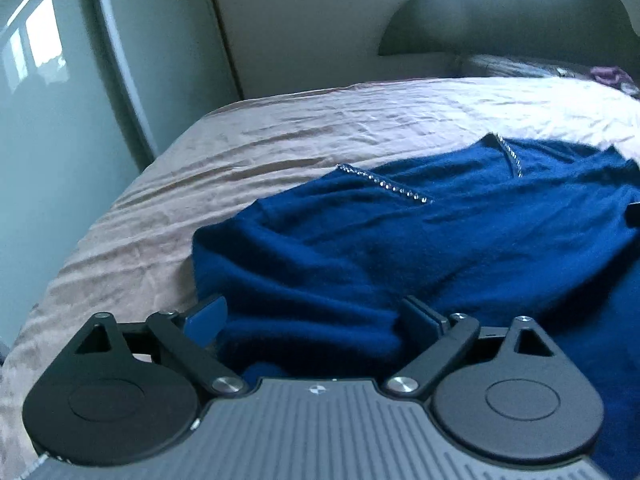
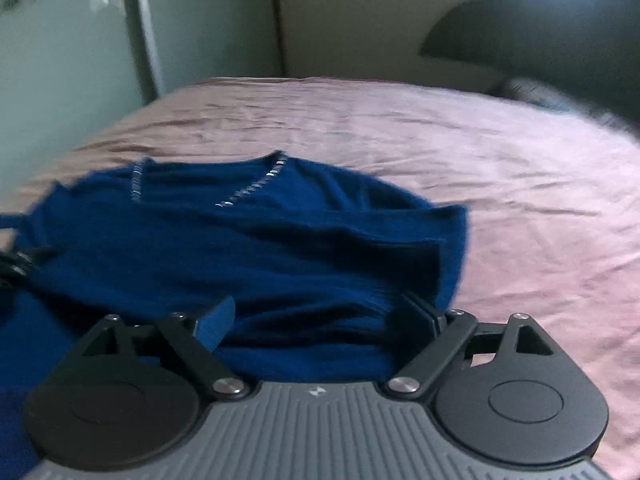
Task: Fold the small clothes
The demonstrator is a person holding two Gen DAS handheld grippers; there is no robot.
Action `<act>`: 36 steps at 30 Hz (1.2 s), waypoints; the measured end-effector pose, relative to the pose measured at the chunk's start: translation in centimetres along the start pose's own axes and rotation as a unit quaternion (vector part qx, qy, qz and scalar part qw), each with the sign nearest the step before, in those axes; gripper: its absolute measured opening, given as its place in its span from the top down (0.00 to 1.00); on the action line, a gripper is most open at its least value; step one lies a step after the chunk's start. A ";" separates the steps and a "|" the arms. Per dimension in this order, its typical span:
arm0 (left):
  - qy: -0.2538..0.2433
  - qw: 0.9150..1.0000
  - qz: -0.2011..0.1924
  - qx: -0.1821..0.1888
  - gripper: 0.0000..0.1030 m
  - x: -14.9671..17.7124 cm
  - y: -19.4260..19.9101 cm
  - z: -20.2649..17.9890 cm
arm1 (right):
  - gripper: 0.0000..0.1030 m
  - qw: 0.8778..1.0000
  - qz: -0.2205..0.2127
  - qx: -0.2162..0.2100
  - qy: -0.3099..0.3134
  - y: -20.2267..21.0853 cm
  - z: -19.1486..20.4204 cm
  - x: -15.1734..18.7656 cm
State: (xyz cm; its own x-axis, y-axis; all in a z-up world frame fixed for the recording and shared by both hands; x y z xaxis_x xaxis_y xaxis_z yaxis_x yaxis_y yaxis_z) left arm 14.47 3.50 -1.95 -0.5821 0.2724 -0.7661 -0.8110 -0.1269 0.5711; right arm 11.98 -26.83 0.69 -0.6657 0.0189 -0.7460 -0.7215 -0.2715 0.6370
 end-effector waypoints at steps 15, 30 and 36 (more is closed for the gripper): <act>0.057 0.997 0.045 0.024 0.07 3.7 5.0 -0.1 | 0.00 1.000 0.018 -0.015 0.006 3.1 7.8 5.5; 0.070 0.997 0.015 -0.001 0.00 5.9 5.6 -1.1 | 0.00 1.000 -0.007 0.010 0.007 2.9 8.3 7.0; 0.075 0.997 0.015 -0.003 0.00 6.0 5.7 -1.1 | 0.00 1.000 -0.006 0.011 0.008 3.0 8.4 7.1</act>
Point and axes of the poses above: each gripper's, at about its wrist camera, not at the fingertips, and y roughly against the way its jaws point, z to its left, x to its underside, the point moved 2 cm from there along -y, roughly the way its jaws point, and after that the axes turned 7 degrees about -x, right-handed, at the moved point
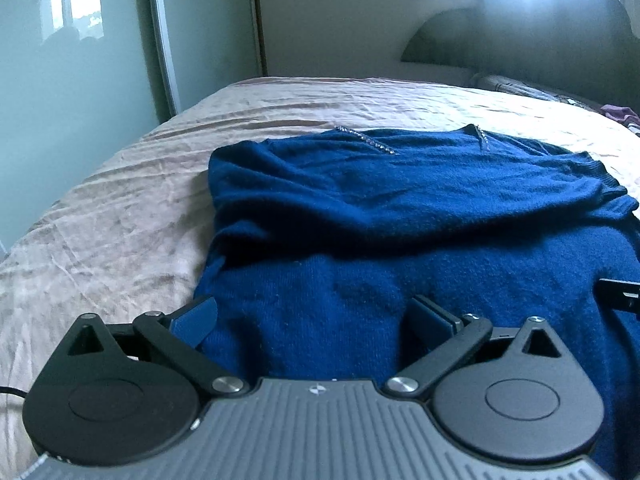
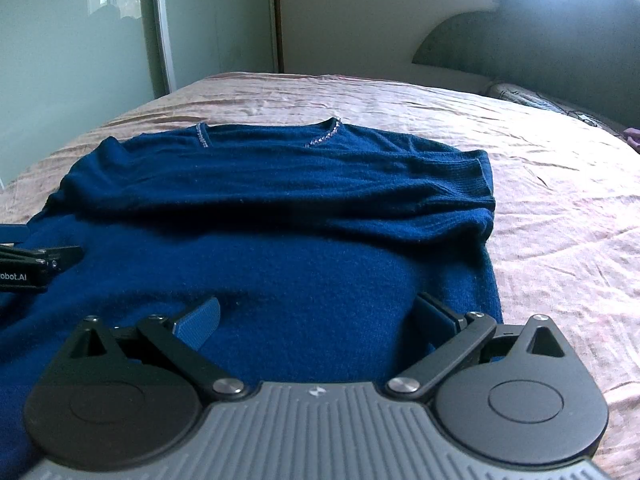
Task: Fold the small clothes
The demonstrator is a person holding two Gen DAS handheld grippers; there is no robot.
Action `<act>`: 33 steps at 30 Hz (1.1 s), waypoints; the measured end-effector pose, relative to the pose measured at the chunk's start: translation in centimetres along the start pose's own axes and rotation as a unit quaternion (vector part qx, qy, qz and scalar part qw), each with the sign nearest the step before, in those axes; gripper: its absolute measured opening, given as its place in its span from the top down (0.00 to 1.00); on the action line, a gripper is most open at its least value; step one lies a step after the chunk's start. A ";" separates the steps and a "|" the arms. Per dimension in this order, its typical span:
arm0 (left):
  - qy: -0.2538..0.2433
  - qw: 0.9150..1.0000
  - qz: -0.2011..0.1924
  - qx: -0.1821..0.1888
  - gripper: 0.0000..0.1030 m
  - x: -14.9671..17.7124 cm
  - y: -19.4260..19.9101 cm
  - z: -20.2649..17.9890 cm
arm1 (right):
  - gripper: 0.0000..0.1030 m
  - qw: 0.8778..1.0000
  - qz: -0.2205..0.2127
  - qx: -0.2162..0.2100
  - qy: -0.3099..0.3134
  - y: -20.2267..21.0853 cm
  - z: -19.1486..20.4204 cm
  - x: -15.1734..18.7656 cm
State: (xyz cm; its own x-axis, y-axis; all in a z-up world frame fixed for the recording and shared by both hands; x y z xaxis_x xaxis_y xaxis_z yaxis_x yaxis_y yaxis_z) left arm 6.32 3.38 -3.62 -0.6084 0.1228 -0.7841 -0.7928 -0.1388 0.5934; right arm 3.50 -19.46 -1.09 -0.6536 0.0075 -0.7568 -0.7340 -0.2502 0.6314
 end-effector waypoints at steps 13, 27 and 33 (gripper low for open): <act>0.013 1.000 0.007 0.012 0.00 0.1 -0.2 0.4 | 0.00 1.000 0.001 -0.002 -0.001 0.1 0.1 0.0; 0.007 1.000 0.006 0.008 0.00 0.2 0.1 0.3 | 0.00 1.000 0.012 -0.013 0.002 1.3 0.6 0.8; -0.007 1.000 0.010 0.004 0.00 0.3 1.1 0.6 | 0.00 0.997 -0.012 -0.050 -0.061 3.7 -0.2 1.2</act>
Point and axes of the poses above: each gripper's, at about its wrist camera, not at the fingertips, and y roughly against the way its jaws point, z to its left, x to its underside, the point moved 2 cm from there along -y, roughly the way its jaws point, and after that the axes turned 7 degrees about -x, right-handed, at the moved point
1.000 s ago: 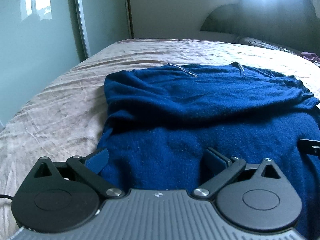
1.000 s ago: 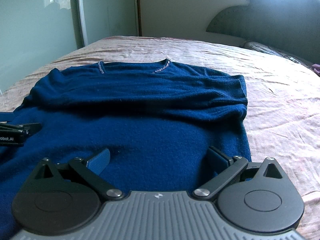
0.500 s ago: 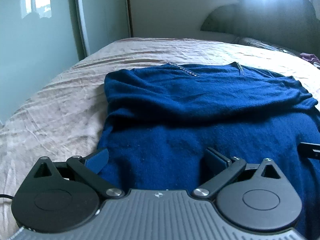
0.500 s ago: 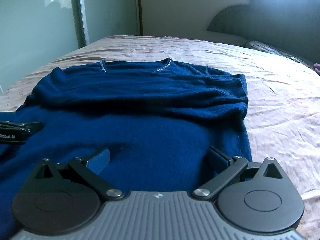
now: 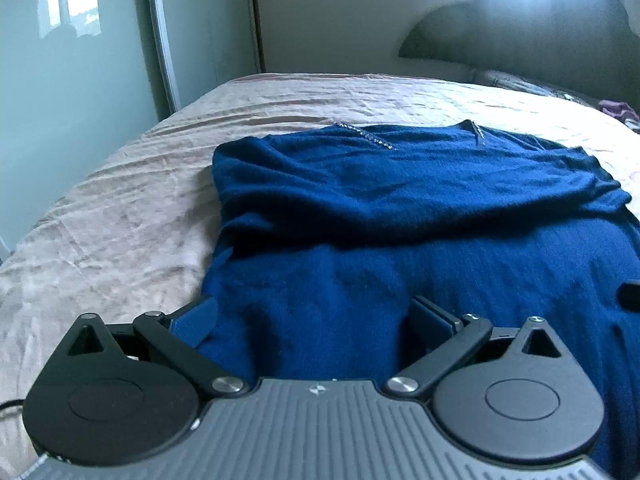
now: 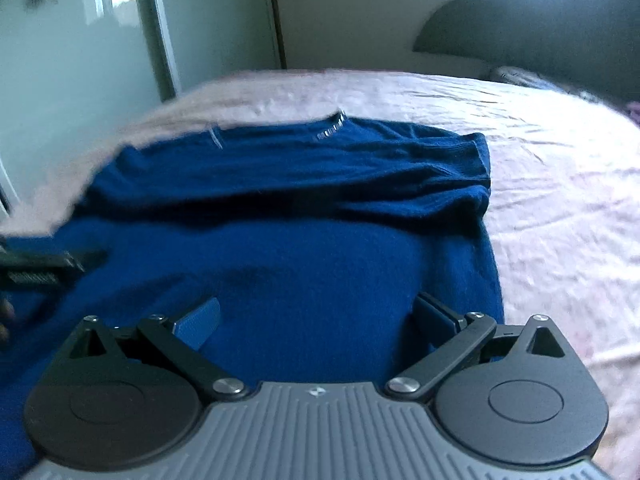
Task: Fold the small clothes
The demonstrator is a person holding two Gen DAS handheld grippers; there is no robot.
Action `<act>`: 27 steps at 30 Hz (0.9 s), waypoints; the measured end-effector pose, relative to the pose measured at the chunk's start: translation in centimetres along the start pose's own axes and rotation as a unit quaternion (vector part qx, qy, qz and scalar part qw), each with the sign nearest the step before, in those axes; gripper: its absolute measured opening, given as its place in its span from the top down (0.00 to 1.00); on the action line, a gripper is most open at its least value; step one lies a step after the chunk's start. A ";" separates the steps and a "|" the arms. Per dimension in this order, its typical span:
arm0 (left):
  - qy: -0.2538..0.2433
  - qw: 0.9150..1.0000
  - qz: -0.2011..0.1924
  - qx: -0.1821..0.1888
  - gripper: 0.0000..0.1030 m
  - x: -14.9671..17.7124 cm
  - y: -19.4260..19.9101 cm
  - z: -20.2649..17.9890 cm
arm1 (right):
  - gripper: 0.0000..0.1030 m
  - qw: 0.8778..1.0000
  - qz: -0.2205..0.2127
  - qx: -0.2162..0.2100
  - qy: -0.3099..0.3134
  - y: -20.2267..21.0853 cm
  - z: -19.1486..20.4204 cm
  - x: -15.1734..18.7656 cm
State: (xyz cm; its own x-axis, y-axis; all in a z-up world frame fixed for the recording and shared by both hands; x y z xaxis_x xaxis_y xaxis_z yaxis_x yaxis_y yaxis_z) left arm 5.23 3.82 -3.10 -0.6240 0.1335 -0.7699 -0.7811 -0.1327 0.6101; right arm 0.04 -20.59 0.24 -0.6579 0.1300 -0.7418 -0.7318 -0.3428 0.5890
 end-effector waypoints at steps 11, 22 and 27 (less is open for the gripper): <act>0.001 0.999 -0.036 0.025 0.01 2.5 7.6 4.8 | 0.00 0.999 -0.013 -0.016 0.034 7.8 -0.3 1.4; 0.016 0.999 -0.011 0.037 0.02 6.1 11.6 8.8 | 0.00 0.998 0.031 -0.058 0.025 11.9 0.3 4.4; 0.014 0.997 0.025 0.065 0.06 8.2 12.5 10.3 | 0.00 0.996 0.057 -0.067 -0.013 12.5 -1.2 5.8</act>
Point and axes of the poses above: each gripper's, at about its wrist camera, not at the fingertips, and y roughly against the way its jaws point, z to its left, x to its underside, the point moved 2 cm from there along -y, roughly the way its jaws point, and after that the axes turned 7 degrees about -x, right-handed, at the moved point
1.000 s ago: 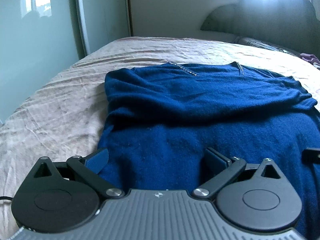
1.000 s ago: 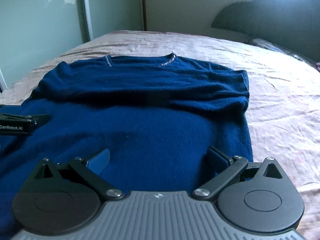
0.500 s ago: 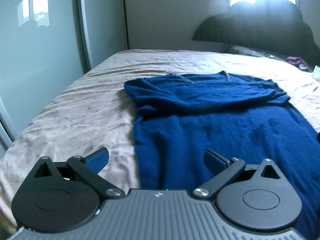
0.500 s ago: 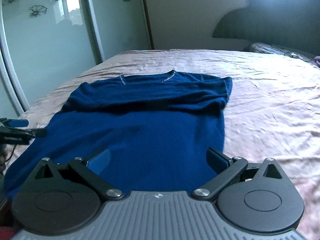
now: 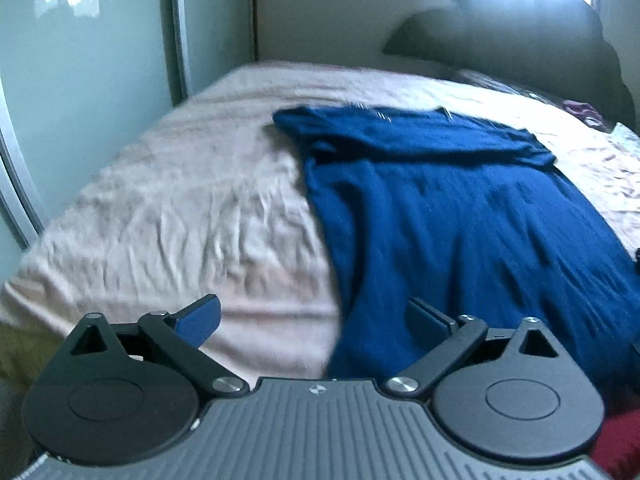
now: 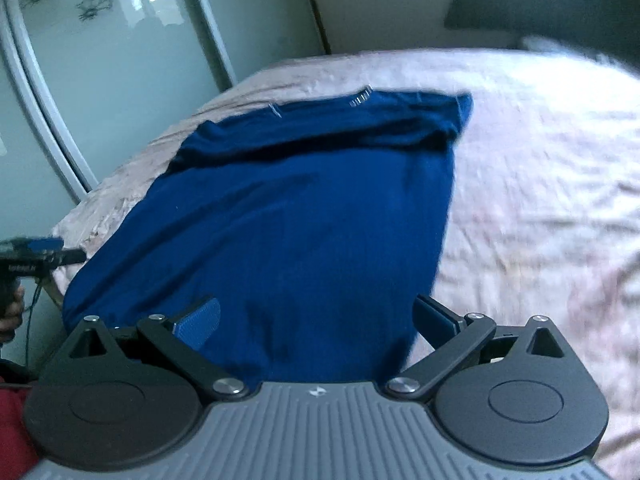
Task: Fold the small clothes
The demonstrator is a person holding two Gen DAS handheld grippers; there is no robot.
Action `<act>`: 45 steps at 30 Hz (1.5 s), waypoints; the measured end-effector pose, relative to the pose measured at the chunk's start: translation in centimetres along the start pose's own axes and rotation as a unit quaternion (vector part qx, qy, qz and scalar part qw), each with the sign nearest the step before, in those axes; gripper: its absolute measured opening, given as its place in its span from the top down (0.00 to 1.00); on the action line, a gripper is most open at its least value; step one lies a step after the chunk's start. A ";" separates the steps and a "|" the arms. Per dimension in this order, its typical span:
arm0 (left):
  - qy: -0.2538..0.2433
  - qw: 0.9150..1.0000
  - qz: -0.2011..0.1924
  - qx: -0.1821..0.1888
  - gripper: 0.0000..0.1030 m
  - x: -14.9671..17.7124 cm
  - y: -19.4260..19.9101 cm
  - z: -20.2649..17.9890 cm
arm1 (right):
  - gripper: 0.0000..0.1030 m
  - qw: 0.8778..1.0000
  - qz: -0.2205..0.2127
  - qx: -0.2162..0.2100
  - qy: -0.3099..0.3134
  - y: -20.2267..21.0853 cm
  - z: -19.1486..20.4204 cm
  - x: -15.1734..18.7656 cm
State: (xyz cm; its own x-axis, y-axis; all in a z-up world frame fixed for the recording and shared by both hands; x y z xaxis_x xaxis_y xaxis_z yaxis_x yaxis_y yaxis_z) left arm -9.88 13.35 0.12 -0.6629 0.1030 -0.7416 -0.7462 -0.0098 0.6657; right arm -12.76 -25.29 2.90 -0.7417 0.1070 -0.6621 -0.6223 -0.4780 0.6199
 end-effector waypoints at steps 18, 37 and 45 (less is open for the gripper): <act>-0.028 0.992 0.091 0.087 0.26 3.6 1.5 -0.8 | 0.21 0.999 0.032 -0.023 -0.019 3.4 -1.9 3.3; 0.033 0.971 0.162 0.174 0.78 6.1 -0.8 -1.2 | 0.47 0.981 0.057 -0.177 -0.053 2.3 -0.1 5.0; -0.002 0.972 0.140 0.187 0.97 5.5 0.5 -1.7 | 0.85 0.985 0.061 -0.147 -0.070 1.8 -0.6 5.0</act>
State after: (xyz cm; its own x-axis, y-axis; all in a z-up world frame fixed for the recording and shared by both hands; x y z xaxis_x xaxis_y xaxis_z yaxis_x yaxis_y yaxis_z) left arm -14.00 12.22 -3.74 -0.8360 0.1527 -0.5271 -0.4616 0.3239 0.8259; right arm -17.45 -26.16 0.45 -0.8462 0.1432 -0.5133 -0.4428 -0.7248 0.5278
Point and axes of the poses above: each gripper's, at about its wrist camera, not at the fingertips, and y roughly against the way its jaws point, z to its left, x to its underside, the point moved 2 cm from there along -y, roughly the way its jaws point, and after that the axes turned 7 degrees about -x, right-handed, at the moved point
